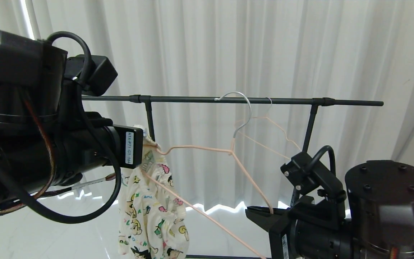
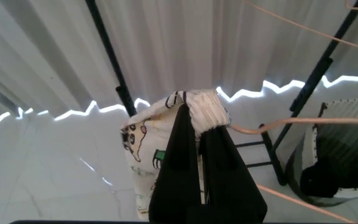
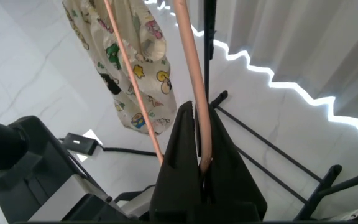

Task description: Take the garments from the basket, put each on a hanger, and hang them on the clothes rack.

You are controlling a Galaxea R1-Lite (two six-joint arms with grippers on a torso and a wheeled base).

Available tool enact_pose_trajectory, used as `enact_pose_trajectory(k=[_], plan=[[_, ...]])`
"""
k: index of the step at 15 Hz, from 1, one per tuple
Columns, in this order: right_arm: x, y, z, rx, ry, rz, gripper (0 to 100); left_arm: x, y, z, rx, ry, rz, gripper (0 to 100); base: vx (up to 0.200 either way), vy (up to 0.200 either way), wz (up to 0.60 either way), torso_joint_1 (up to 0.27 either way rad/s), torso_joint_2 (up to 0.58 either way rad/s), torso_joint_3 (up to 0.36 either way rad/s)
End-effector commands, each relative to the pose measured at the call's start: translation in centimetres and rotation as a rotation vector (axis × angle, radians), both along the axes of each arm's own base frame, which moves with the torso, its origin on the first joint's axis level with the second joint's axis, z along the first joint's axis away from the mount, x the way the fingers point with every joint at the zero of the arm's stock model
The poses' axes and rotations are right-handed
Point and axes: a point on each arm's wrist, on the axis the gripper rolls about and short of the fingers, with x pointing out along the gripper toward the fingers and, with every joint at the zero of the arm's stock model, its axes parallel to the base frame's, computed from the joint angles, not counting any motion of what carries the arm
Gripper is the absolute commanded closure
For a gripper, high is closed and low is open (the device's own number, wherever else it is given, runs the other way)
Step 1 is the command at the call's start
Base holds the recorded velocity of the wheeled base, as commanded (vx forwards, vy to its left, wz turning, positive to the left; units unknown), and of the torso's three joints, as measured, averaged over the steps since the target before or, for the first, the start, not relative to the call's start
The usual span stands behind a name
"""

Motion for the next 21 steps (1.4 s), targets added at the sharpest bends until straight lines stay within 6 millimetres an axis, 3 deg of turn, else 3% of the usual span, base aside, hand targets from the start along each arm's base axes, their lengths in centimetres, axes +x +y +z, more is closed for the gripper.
enact_pose_trajectory(k=[1,8,12,21], plan=[[0.3,1.0,-0.5,-0.018,0.009,0.006,100,-0.7,-0.5,0.5,-0.012,-0.016,-0.038,100,0.0,0.0,0.0,0.0,0.0,0.0],[0.2,2.6,-1.2,-0.023,0.011,0.035,100,-2.2,-2.6,2.2,-0.051,-0.059,-0.156,100,0.0,0.0,0.0,0.0,0.0,0.0],[0.2,4.5,-0.7,0.001,0.0,0.061,100,-1.8,-5.3,2.3,-0.041,-0.055,-0.203,100,0.0,0.0,0.0,0.0,0.0,0.0],[0.2,4.6,-0.5,0.011,-0.022,0.024,100,-2.6,-5.9,2.2,-0.039,-0.053,-0.24,100,0.0,0.0,0.0,0.0,0.0,0.0]])
